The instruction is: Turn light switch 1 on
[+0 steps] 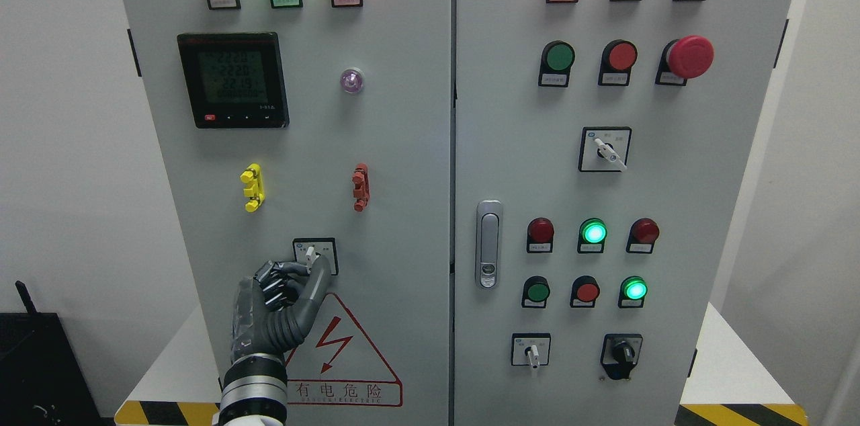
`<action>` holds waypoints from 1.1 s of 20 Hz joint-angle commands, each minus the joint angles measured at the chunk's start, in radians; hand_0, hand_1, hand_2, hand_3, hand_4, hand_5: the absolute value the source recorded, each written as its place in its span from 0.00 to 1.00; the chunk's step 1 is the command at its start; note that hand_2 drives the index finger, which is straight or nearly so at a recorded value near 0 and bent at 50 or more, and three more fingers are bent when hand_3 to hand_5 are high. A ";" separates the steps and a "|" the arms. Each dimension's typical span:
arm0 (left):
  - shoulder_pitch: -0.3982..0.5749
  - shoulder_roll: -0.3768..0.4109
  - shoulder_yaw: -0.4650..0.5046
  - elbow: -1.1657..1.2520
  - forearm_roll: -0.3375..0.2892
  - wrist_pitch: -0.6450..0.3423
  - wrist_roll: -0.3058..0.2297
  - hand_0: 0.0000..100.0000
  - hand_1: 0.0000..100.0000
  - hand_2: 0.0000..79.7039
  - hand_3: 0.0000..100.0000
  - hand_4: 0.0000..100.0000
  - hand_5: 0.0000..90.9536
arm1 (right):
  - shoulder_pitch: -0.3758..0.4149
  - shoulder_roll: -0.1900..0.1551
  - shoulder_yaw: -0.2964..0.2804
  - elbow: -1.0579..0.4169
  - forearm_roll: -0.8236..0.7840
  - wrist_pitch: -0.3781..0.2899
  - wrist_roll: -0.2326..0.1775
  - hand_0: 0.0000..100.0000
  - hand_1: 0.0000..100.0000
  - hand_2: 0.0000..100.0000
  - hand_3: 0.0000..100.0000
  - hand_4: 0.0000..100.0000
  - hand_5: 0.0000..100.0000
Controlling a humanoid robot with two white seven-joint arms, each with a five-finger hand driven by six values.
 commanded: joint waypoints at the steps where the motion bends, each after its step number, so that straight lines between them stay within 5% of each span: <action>1: -0.004 -0.001 -0.004 0.009 -0.008 -0.001 -0.003 0.28 0.65 0.72 0.91 0.89 0.80 | 0.000 0.000 0.000 0.000 -0.025 0.001 0.000 0.00 0.00 0.00 0.00 0.00 0.00; 22: -0.004 -0.001 -0.004 0.012 -0.008 0.011 -0.003 0.37 0.66 0.75 0.92 0.90 0.81 | 0.000 0.000 0.000 0.000 -0.025 0.001 0.000 0.00 0.00 0.00 0.00 0.00 0.00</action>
